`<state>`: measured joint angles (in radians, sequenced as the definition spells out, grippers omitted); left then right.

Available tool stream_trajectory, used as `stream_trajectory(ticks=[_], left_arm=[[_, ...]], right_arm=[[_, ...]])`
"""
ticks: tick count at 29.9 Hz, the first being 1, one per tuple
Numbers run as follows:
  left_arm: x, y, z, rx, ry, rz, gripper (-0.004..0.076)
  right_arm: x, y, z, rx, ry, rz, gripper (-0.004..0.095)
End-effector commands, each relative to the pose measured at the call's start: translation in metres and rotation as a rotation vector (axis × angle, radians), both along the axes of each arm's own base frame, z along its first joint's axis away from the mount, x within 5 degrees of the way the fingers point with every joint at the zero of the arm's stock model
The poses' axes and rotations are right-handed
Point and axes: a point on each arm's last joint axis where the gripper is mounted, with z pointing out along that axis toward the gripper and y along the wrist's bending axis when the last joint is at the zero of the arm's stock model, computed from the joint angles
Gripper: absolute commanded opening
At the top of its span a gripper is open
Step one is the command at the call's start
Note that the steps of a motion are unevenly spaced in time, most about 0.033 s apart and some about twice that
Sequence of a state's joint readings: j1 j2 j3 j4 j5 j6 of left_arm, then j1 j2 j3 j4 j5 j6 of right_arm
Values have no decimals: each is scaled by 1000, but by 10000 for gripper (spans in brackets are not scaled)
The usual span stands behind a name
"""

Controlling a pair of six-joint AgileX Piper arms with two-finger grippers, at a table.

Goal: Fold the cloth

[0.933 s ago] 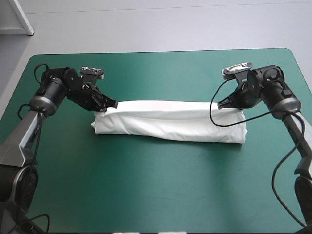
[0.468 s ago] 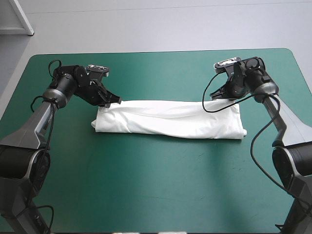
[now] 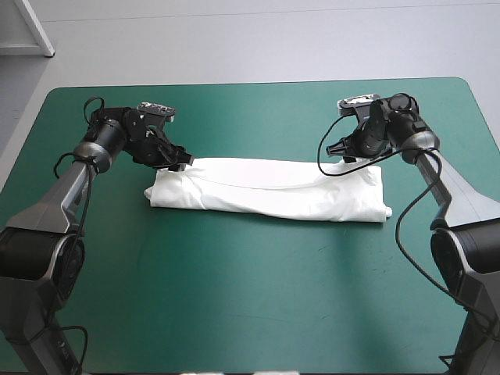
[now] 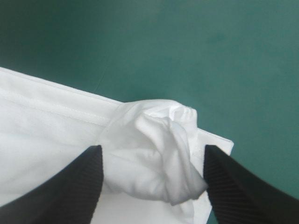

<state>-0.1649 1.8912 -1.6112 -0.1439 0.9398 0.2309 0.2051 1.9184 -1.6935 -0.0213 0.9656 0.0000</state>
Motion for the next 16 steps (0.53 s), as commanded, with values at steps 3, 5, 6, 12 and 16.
stream_trajectory(ticks=[3, 5, 6, 12, 16], left_arm=[[-2, 2, 46, -13, -151, 14, 651], [-1, 1, 63, -40, -185, 26, 651], [-2, 0, 73, -54, -204, 32, 651], [-13, -12, 125, -116, -236, -14, 650], [-28, -37, 141, -165, -204, -99, 517]], right_arm=[[-11, -3, 66, 51, -197, -18, 700], [-19, -4, 90, 68, -258, -19, 699], [-24, -5, 100, 72, -279, -19, 698], [-51, -11, 132, 83, -308, -23, 698], [-56, -17, 138, 210, -281, -3, 698]])
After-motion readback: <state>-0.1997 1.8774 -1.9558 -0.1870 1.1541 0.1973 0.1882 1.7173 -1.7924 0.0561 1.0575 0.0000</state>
